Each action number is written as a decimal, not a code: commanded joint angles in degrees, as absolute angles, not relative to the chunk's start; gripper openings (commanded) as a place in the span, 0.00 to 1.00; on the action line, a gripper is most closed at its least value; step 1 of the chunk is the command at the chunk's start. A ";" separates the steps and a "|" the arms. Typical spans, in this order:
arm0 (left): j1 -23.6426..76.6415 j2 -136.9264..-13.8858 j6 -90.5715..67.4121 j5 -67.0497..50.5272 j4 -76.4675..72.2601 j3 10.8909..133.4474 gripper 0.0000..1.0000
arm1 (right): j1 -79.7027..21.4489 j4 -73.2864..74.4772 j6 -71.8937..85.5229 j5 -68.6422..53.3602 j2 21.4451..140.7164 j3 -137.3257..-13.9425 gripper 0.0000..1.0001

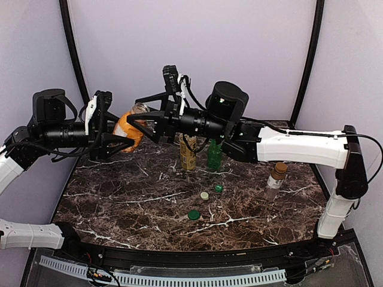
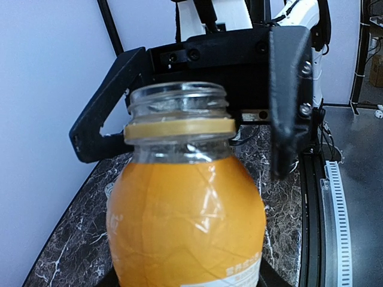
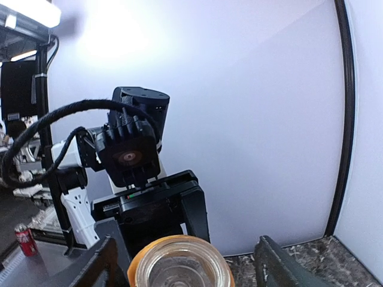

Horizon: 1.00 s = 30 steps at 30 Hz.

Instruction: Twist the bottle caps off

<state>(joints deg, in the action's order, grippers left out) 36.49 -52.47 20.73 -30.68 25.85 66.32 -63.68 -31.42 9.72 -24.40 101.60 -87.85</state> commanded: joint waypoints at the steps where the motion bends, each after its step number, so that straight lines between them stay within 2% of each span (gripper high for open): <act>1: 36.21 -52.38 20.37 -32.31 26.66 67.83 0.11 | -63.67 -37.16 13.66 -25.61 101.69 -88.87 0.63; 7: 36.19 -52.72 20.43 -32.55 26.42 68.34 0.11 | -63.46 -36.28 15.20 -25.42 102.17 -87.90 0.34; 12: 36.14 -52.91 20.33 -32.64 26.26 68.77 0.11 | -63.35 -35.69 15.68 -25.82 102.80 -87.94 0.37; 17: 36.19 -52.91 20.41 -32.69 26.37 68.75 0.11 | -63.36 -33.94 15.46 -25.59 103.15 -88.78 0.31; 20: 36.16 -52.84 20.51 -32.78 26.35 68.82 0.11 | -63.28 -31.61 15.08 -25.71 103.43 -89.54 0.44; 26: 36.12 -52.65 20.66 -32.70 26.41 68.56 0.11 | -63.11 -31.52 15.21 -25.41 103.17 -89.68 0.45; 27: 36.17 -52.65 20.70 -32.70 26.38 68.53 0.11 | -63.12 -31.63 15.25 -25.28 103.11 -89.69 0.43; 30: 36.20 -52.65 20.74 -32.62 26.37 68.55 0.11 | -63.10 -32.07 15.30 -25.11 102.76 -89.47 0.26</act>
<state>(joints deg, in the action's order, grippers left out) 36.47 -52.95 20.62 -31.44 26.81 67.16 -63.35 -32.49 15.42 -25.36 102.21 -88.38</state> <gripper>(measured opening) 0.509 0.366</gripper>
